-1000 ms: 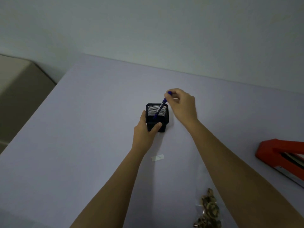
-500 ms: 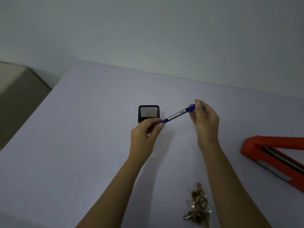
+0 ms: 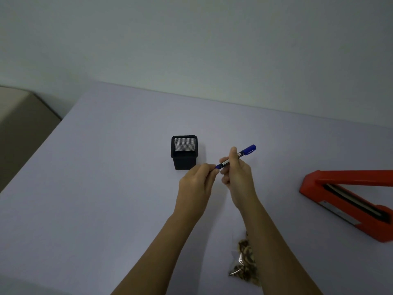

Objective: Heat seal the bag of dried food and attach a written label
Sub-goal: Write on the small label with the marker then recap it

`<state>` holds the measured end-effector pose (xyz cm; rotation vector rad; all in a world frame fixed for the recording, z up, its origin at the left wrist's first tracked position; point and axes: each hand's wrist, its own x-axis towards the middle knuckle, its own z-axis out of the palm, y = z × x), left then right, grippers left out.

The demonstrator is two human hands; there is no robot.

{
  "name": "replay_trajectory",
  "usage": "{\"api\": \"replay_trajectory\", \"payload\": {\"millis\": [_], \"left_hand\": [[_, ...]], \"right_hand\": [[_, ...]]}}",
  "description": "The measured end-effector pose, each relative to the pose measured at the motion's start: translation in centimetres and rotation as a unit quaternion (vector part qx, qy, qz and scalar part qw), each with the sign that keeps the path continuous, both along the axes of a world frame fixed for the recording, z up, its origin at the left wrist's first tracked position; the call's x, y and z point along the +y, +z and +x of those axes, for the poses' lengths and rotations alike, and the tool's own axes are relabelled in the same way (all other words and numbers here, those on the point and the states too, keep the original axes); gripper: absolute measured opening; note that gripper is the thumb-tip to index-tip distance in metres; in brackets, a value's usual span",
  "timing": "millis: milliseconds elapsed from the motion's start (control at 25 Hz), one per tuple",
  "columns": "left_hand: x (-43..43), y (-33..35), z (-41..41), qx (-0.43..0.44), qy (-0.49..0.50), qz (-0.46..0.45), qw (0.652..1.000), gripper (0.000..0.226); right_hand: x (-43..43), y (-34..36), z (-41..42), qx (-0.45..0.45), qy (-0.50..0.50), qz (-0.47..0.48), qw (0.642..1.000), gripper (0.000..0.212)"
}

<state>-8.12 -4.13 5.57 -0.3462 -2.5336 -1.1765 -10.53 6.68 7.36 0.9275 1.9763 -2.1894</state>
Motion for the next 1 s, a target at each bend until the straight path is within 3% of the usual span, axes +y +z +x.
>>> {"api": "replay_trajectory", "payload": {"millis": [240,480,760,1000], "left_hand": [[1.6,0.4,0.5,0.008,0.008,0.007,1.0,0.027],[1.0,0.3,0.9,-0.013,0.052,0.022,0.998,0.011],[-0.8,0.2,1.4,-0.062,0.104,0.051,0.991,0.007],[-1.2,0.4,1.5,-0.145,0.13,0.135,0.972,0.01]], "right_hand": [[-0.1,0.3,-0.4,-0.028,-0.036,0.014,0.999,0.035],[-1.3,-0.1,-0.5,-0.051,-0.023,0.01,0.998,0.032],[-3.6,-0.5,-0.6,-0.058,0.018,0.012,0.998,0.035],[-4.5,-0.8,-1.0,-0.068,0.02,0.033,0.997,0.035]]}}
